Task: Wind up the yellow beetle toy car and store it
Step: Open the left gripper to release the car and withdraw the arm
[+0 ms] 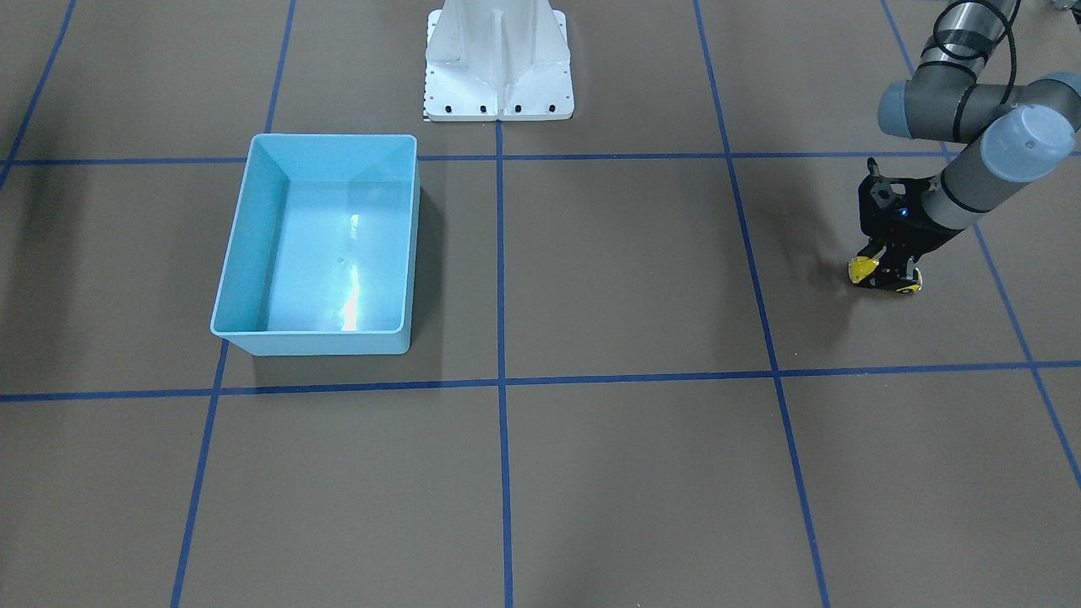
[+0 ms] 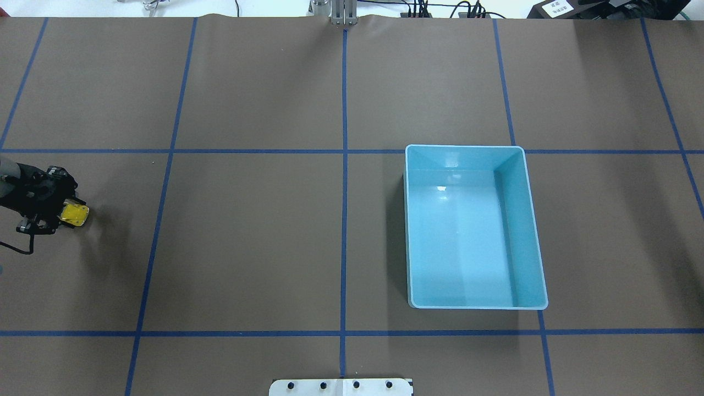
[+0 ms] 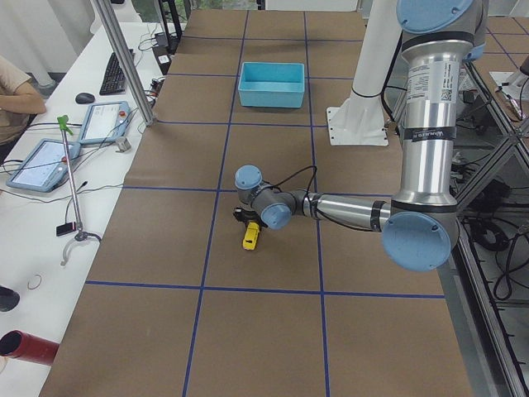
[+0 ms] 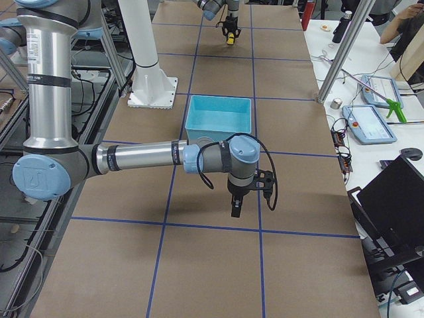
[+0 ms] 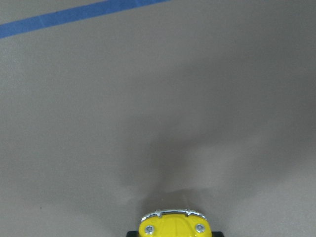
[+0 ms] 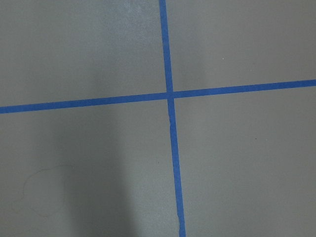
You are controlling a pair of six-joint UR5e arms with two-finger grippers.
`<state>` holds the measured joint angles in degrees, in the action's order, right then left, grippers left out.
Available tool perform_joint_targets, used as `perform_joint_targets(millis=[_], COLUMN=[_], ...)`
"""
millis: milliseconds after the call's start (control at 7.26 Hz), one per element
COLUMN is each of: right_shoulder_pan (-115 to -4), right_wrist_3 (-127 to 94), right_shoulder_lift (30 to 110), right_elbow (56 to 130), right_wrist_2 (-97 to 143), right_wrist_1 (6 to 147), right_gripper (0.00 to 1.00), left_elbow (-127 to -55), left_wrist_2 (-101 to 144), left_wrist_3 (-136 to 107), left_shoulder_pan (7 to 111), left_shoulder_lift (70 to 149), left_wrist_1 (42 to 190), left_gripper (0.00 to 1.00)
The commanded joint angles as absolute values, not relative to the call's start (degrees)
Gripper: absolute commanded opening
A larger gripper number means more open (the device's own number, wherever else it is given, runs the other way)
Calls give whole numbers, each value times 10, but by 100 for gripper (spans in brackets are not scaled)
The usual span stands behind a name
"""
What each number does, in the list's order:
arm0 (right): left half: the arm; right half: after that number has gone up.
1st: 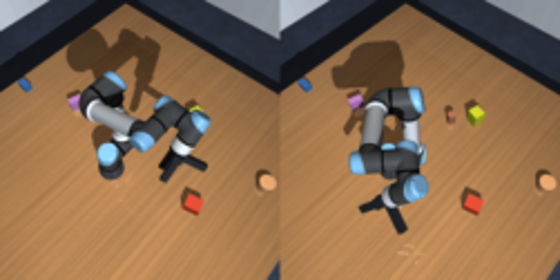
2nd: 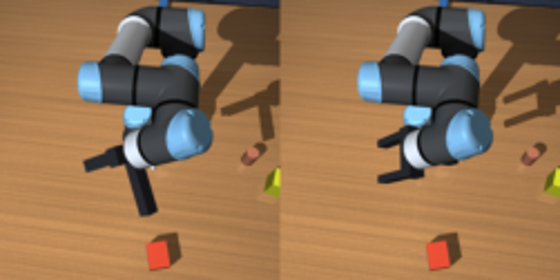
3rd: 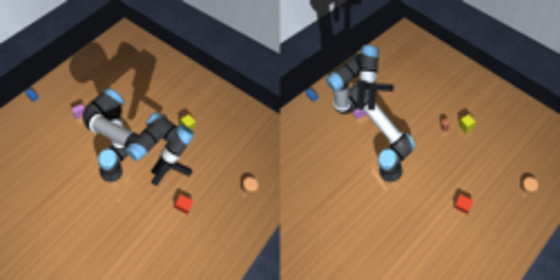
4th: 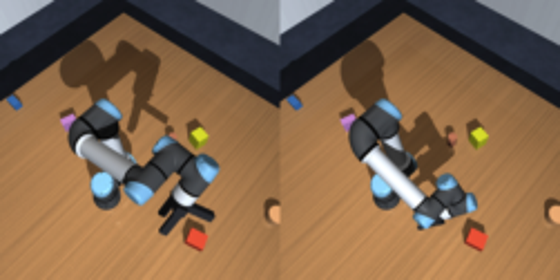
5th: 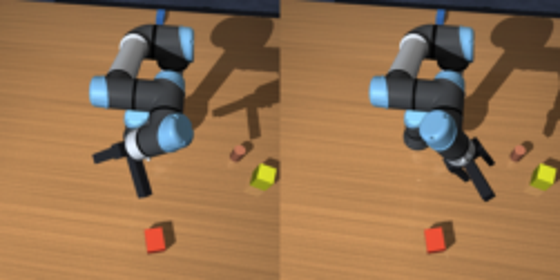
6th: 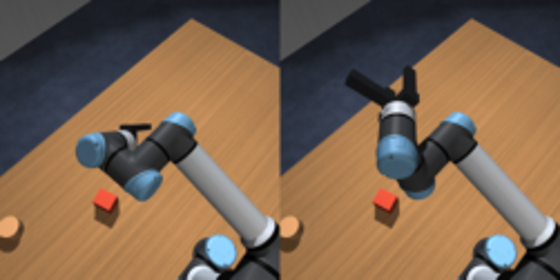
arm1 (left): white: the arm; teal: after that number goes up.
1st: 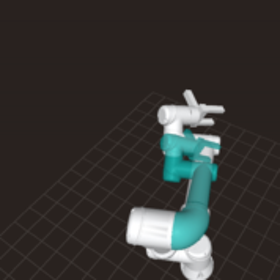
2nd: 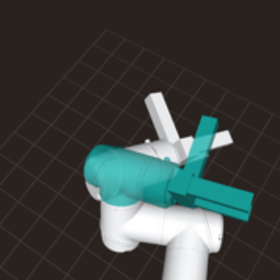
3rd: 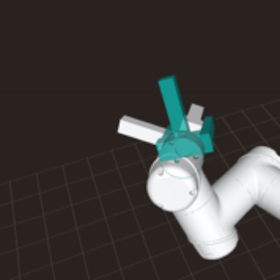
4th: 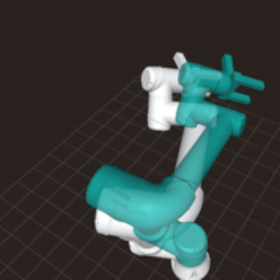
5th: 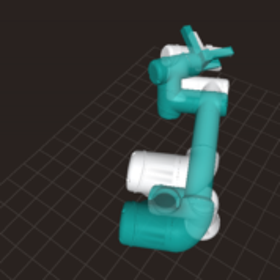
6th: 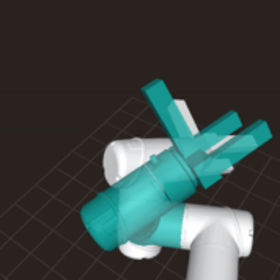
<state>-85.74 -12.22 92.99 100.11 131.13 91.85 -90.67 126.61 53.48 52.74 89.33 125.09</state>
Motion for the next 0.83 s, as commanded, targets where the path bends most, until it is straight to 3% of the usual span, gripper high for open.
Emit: perform_joint_targets(millis=[0, 689], right_shoulder_pan=[-857, -857], right_wrist_3=[-122, -122], right_shoulder_lift=[930, 929], right_elbow=[1001, 1001], right_wrist_2=[1311, 1311], right_wrist_1=[918, 918], right_gripper=[100, 100], left_elbow=[-904, -908], left_wrist_2=[1266, 1288], left_wrist_3=[558, 531], left_shoulder_pan=[534, 642], left_shoulder_lift=[894, 895], left_wrist_1=[1251, 1161], left_gripper=[100, 100])
